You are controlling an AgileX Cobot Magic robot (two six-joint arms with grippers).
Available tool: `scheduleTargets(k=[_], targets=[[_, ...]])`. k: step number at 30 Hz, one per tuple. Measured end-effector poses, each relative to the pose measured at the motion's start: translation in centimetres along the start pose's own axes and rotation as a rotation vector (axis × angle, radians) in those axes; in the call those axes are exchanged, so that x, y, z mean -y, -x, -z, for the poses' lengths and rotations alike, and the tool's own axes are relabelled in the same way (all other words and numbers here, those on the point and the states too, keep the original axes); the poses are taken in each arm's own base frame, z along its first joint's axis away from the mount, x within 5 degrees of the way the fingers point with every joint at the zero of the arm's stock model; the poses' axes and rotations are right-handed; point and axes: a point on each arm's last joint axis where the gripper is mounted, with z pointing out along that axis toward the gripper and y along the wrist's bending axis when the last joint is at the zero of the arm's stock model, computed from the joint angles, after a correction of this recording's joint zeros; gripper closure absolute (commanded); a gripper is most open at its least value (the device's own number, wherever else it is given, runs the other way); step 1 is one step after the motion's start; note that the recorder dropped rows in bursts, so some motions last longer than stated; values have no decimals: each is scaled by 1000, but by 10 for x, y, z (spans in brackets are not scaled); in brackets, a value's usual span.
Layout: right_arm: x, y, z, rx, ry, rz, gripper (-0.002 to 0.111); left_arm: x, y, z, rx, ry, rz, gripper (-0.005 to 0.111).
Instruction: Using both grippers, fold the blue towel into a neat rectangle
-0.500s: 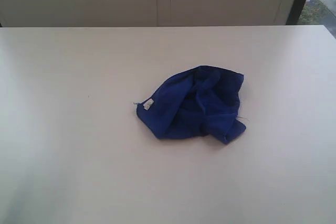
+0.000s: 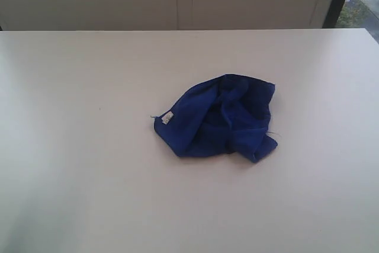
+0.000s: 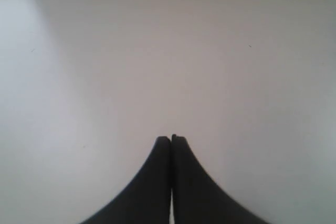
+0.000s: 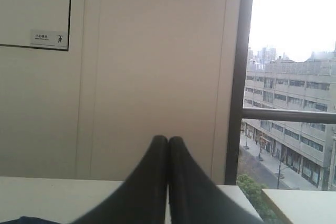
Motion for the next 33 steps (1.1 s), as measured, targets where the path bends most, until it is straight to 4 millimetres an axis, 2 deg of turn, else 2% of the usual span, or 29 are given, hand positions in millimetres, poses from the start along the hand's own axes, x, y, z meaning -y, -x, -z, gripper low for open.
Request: scheduleTargets(k=[15, 21, 27, 33], targets=[[0, 1, 0, 15, 0, 0, 108, 0, 0, 0, 0, 0, 0, 107], [0, -9, 0, -159, 2, -14, 108, 0, 0, 0, 0, 0, 0, 107], [1, 21, -4, -251, 2, -42, 108, 0, 0, 0, 0, 0, 0, 107], [2, 49, -30, -448, 0, -68, 108, 0, 0, 0, 0, 0, 0, 107]])
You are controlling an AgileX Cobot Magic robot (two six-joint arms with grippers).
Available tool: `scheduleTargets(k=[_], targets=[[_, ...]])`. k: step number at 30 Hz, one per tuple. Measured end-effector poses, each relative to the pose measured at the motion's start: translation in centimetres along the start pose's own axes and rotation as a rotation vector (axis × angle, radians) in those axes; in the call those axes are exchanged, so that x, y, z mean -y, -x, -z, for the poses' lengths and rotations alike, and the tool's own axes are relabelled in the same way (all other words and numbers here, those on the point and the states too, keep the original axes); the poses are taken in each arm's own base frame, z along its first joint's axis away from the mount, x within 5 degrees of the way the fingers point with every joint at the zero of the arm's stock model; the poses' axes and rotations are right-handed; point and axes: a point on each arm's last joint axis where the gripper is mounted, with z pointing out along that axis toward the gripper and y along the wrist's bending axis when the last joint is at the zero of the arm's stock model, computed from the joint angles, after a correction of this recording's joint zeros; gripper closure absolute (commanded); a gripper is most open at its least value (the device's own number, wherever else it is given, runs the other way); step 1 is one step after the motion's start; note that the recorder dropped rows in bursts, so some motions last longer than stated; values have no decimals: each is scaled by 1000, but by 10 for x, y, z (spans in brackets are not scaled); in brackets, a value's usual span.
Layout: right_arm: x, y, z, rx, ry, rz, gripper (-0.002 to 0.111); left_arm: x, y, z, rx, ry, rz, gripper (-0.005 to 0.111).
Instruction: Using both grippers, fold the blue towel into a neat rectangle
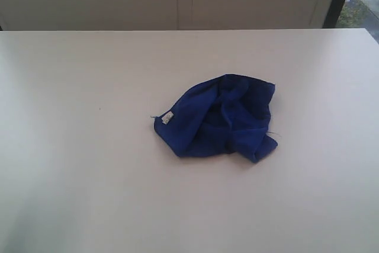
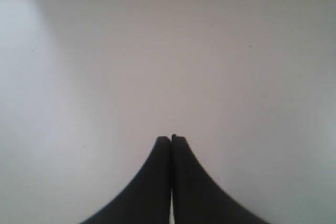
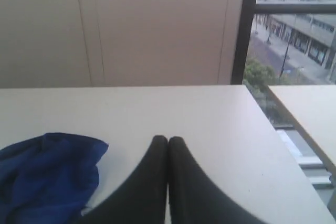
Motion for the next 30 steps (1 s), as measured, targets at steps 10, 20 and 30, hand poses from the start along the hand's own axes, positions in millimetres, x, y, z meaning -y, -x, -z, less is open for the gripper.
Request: scheduleTargets(k=[10, 20, 30], targets=[[-11, 44, -78, -396, 73, -135, 108, 0, 0, 0, 0, 0, 0, 107], [-57, 22, -187, -706, 369, -164, 108, 0, 0, 0, 0, 0, 0, 107], [-117, -6, -262, -741, 441, -88, 103, 0, 0, 0, 0, 0, 0, 107]])
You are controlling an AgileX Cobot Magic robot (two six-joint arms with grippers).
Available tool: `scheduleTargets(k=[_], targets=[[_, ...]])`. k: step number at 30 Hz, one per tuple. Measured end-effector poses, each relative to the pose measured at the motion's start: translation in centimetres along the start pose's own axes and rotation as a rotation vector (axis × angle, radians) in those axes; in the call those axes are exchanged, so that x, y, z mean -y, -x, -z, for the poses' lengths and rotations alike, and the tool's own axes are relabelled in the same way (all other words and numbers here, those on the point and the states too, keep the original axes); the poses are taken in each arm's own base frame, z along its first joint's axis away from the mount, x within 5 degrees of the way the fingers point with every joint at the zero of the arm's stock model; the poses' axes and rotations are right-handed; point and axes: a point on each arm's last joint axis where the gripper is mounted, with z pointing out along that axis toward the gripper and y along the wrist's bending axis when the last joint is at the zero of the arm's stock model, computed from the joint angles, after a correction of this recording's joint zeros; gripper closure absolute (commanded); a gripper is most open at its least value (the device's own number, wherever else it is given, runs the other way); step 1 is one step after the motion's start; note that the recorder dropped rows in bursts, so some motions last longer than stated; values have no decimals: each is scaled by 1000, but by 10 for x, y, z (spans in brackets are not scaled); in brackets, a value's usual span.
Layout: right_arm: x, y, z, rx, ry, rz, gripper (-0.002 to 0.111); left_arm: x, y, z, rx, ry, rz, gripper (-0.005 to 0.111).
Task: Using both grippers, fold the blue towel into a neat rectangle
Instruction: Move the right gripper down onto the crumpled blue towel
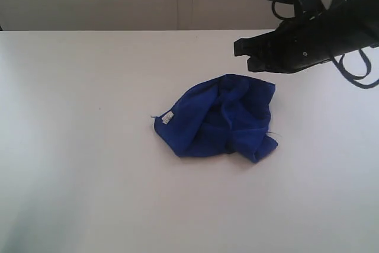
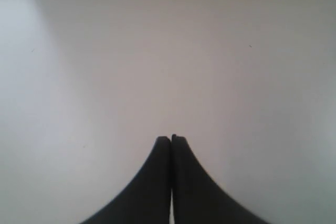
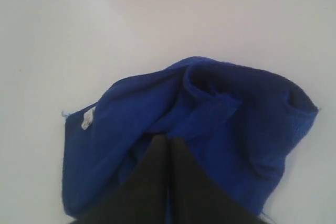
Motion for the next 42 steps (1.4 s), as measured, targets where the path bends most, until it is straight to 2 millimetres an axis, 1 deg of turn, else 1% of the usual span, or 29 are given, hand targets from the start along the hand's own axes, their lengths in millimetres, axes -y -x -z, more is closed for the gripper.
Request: scheduleTargets(k=[2, 4, 7, 9, 11, 19, 25, 28, 37, 42], targets=[[7, 0, -18, -11, -20, -11, 95, 0, 0, 0, 0, 0, 0, 107], [10, 0, -27, -19, -29, -19, 86, 0, 0, 0, 0, 0, 0, 107], [13, -1, -36, -22, -34, -64, 72, 0, 0, 0, 0, 0, 0, 107], [16, 0, -40, -10, -46, -78, 66, 0, 0, 0, 0, 0, 0, 107], [18, 0, -44, 4, -60, -99, 64, 0, 0, 0, 0, 0, 0, 107], [26, -4, -59, 18, -95, -137, 63, 0, 0, 0, 0, 0, 0, 107], [32, -13, -77, -11, -96, -263, 63, 0, 0, 0, 0, 0, 0, 107], [34, -14, -81, -9, -98, -293, 63, 0, 0, 0, 0, 0, 0, 107], [43, -19, -95, 18, -143, -324, 64, 0, 0, 0, 0, 0, 0, 107], [44, -20, -97, 12, -149, -302, 64, 0, 0, 0, 0, 0, 0, 107]])
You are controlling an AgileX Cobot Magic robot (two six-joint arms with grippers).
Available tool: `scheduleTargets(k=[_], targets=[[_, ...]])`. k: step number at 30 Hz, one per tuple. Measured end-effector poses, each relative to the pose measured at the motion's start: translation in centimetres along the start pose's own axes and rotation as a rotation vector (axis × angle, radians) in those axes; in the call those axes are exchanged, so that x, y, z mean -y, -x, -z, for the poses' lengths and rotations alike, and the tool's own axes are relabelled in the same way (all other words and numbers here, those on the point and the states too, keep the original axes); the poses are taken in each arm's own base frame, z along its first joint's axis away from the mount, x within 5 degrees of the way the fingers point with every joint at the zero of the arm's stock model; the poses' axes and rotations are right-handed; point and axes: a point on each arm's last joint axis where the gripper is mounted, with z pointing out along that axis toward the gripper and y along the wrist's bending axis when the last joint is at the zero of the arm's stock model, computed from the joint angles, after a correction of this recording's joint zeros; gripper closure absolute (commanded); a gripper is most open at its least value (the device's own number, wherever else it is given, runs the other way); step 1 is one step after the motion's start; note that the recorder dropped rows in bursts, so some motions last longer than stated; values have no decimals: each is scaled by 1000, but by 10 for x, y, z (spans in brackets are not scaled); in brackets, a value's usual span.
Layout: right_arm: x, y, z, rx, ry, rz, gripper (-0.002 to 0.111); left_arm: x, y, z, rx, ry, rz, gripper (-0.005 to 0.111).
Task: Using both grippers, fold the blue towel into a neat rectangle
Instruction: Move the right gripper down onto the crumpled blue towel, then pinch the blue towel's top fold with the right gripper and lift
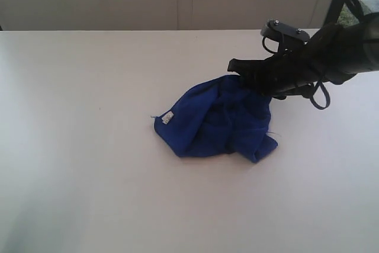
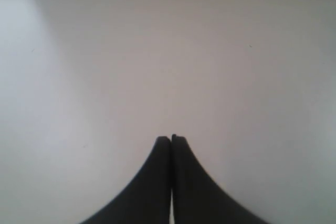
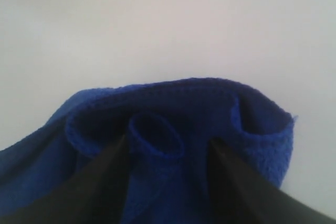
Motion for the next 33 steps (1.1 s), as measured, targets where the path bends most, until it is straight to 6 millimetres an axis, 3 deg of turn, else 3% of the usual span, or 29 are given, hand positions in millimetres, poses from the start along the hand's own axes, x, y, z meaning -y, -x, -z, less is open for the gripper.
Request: scheduleTargets(k=[9, 14, 18, 26, 33], targets=[[-1, -6, 7, -97, 19, 81, 64, 0, 0, 0, 0, 0, 0, 107], [14, -2, 18, -159, 3, 125, 64, 0, 0, 0, 0, 0, 0, 107], [22, 3, 25, -172, -11, 40, 64, 0, 0, 0, 0, 0, 0, 107], [4, 17, 36, -103, 69, -149, 64, 0, 0, 0, 0, 0, 0, 107], [-4, 10, 19, -75, 56, -135, 64, 0, 0, 0, 0, 0, 0, 107]])
